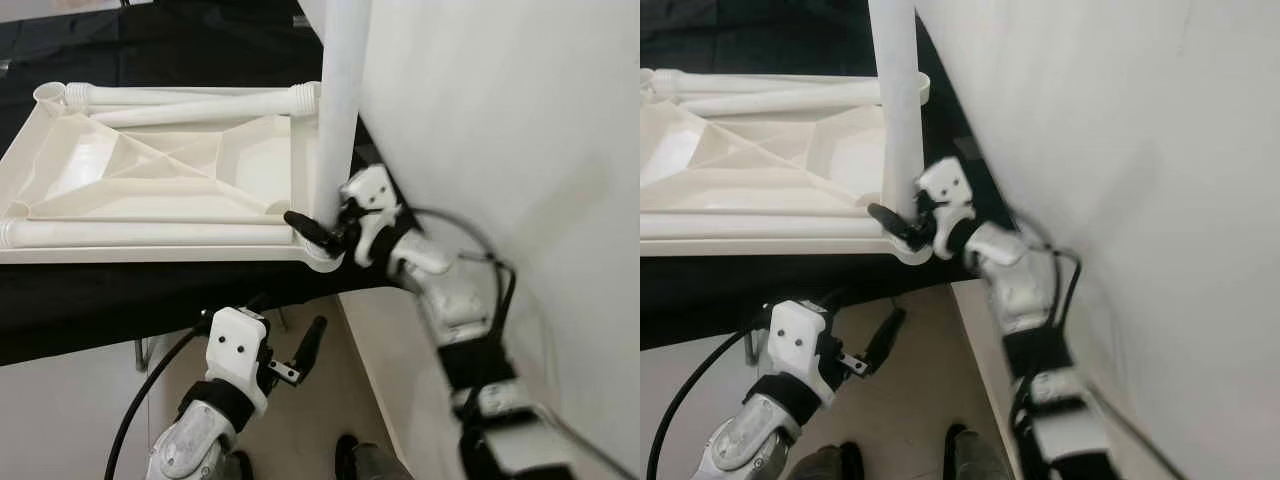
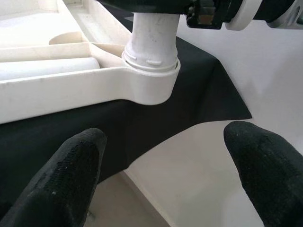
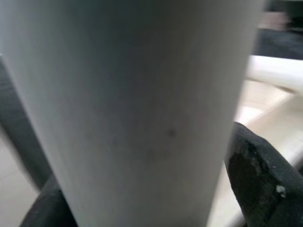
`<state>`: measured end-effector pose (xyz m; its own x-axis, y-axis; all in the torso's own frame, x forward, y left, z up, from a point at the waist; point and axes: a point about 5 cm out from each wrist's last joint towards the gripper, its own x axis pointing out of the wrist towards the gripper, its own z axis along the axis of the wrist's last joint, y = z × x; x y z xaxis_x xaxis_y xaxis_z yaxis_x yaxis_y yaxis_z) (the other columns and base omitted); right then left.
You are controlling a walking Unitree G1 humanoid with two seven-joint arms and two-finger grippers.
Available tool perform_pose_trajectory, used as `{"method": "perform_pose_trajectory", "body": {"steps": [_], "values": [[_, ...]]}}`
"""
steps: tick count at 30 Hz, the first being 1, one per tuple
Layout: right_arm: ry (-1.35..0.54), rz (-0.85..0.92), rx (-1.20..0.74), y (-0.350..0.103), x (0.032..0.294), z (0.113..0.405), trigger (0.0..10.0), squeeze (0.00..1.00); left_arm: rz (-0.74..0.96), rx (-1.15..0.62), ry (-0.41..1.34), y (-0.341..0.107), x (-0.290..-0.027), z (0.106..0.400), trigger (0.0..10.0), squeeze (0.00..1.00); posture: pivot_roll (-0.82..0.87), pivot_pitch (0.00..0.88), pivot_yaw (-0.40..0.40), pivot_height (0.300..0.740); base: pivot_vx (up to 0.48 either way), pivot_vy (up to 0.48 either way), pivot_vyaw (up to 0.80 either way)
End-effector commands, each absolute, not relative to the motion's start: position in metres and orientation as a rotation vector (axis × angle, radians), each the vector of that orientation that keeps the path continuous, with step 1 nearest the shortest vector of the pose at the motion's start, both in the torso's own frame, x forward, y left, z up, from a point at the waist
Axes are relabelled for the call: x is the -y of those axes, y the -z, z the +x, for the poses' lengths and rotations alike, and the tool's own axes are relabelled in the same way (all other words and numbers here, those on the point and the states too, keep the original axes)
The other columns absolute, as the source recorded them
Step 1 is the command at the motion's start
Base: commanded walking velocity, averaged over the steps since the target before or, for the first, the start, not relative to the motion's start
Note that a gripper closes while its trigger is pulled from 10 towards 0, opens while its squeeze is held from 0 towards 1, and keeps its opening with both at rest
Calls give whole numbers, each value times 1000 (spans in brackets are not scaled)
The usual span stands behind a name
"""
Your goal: Building children table
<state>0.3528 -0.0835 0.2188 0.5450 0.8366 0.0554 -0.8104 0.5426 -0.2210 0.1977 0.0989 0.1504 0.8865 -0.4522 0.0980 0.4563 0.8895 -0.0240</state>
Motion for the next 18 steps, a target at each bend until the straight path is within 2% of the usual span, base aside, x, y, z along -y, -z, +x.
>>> {"method": "perform_pose_trajectory", "body": {"steps": [1,8,10,14,15,18], "values": [[-1082,-191,141,-212,82,351,10000,0,-53,60,476,-145,-98,195,10000,0,92,259,-51,740,0,0,0],[-1323,-286,79,-222,89,356,10000,0,-51,58,472,-145,-98,194,10000,0,104,265,-53,740,0,0,0],[-1336,-363,48,-220,92,362,10000,0,-50,57,471,-145,-98,193,10000,0,106,265,-53,740,0,0,0],[-1313,-373,49,-224,93,368,10000,0,-50,57,468,-145,-98,192,10000,0,117,269,-56,740,0,0,0],[-1326,-350,55,-228,93,370,0,0,-50,56,467,-145,-97,191,10000,0,122,269,-54,740,0,0,0],[-1367,-323,61,-234,93,372,0,0,-48,53,466,-144,-98,191,10000,0,123,265,-53,740,0,0,0]]}}
